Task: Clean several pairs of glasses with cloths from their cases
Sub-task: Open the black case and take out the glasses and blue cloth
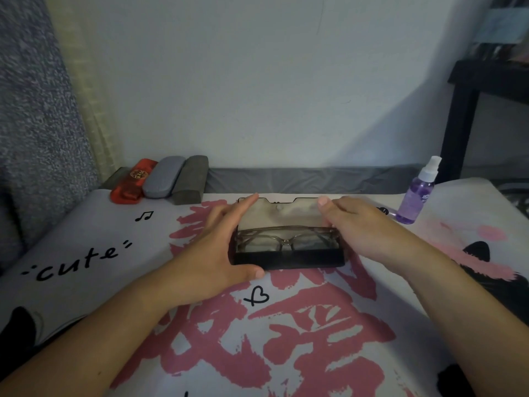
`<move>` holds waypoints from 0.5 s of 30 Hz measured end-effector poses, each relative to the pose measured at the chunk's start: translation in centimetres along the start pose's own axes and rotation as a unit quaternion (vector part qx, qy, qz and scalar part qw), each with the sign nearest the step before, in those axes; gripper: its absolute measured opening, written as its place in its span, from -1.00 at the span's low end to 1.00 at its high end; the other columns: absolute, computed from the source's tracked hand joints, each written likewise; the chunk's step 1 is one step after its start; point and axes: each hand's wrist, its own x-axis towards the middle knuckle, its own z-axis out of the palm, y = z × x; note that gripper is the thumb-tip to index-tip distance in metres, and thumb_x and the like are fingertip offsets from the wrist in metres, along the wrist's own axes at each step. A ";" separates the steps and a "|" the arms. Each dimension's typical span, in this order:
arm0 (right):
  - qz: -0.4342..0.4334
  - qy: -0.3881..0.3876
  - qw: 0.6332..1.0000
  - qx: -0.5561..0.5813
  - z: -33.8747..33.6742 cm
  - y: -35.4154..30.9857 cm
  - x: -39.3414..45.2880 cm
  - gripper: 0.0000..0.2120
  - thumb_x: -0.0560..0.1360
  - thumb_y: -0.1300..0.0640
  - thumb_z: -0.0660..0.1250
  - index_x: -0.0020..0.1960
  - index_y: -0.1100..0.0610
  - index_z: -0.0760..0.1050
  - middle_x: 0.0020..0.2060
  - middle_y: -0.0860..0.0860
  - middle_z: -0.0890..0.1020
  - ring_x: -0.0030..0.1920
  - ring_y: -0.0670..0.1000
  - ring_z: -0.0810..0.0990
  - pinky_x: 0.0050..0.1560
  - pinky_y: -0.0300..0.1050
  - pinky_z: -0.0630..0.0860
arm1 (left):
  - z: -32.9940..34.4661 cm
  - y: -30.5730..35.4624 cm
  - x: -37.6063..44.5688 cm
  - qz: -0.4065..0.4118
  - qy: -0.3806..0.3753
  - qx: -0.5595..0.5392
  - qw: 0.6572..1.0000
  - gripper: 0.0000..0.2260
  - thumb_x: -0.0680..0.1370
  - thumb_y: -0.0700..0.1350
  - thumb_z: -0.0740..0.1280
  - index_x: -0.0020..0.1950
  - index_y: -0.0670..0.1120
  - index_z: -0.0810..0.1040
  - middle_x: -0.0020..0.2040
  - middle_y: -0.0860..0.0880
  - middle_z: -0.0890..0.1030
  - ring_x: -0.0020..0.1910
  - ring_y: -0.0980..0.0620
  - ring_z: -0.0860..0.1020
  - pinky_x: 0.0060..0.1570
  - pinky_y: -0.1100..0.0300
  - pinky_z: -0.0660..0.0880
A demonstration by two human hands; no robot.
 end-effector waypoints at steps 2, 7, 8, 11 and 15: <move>-0.007 -0.033 0.999 -0.019 0.0 0.0 -0.1 -0.53 0.64 -0.21 0.18 -0.22 0.12 0.54 -0.32 -0.02 0.52 -0.28 -0.04 0.48 -0.26 -0.16 0.30 | 0.0 0.0 0.0 0.003 -0.006 0.006 1.000 -0.03 0.43 0.08 0.57 0.54 0.45 -0.07 0.41 0.33 0.12 0.45 0.22 0.22 0.35 0.29 0.26; 0.007 -0.078 0.997 -0.017 -0.9 -0.3 0.7 -0.66 0.56 -0.16 0.38 -0.23 0.06 0.70 -0.46 -0.06 0.45 -0.38 -0.08 0.39 -0.29 -0.13 0.28 | -0.1 -0.4 0.2 0.011 -0.015 0.012 1.000 -0.05 0.43 0.11 0.55 0.53 0.48 -0.08 0.40 0.34 0.12 0.48 0.21 0.22 0.38 0.25 0.28; 0.001 -0.086 0.996 -0.017 -1.1 -0.3 0.9 -0.68 0.54 -0.16 0.40 -0.23 0.04 0.70 -0.45 -0.05 0.44 -0.37 -0.07 0.38 -0.27 -0.13 0.27 | -0.1 -0.4 0.1 0.014 -0.016 0.014 1.000 -0.05 0.43 0.12 0.55 0.52 0.49 -0.08 0.41 0.34 0.12 0.47 0.23 0.22 0.40 0.24 0.28; -0.032 -0.048 0.998 -0.018 -1.5 0.0 1.3 -0.72 0.52 -0.11 0.45 -0.29 0.02 0.68 -0.41 0.03 0.50 -0.39 -0.07 0.40 -0.27 -0.13 0.28 | -0.5 -0.4 0.0 0.019 -0.036 0.016 0.999 -0.08 0.41 0.24 0.50 0.53 0.48 -0.08 0.44 0.34 0.12 0.46 0.31 0.21 0.42 0.21 0.27; -0.175 0.149 0.973 -0.006 -1.6 0.6 0.6 -0.81 0.50 -0.02 0.45 -0.23 0.03 0.69 -0.27 -0.02 0.53 -0.28 -0.12 0.49 -0.18 -0.26 0.35 | -1.9 0.2 0.0 0.037 0.105 -0.032 0.993 -0.44 0.50 0.41 0.23 0.50 0.39 0.27 0.40 0.33 0.32 0.40 0.33 0.33 0.35 0.23 0.30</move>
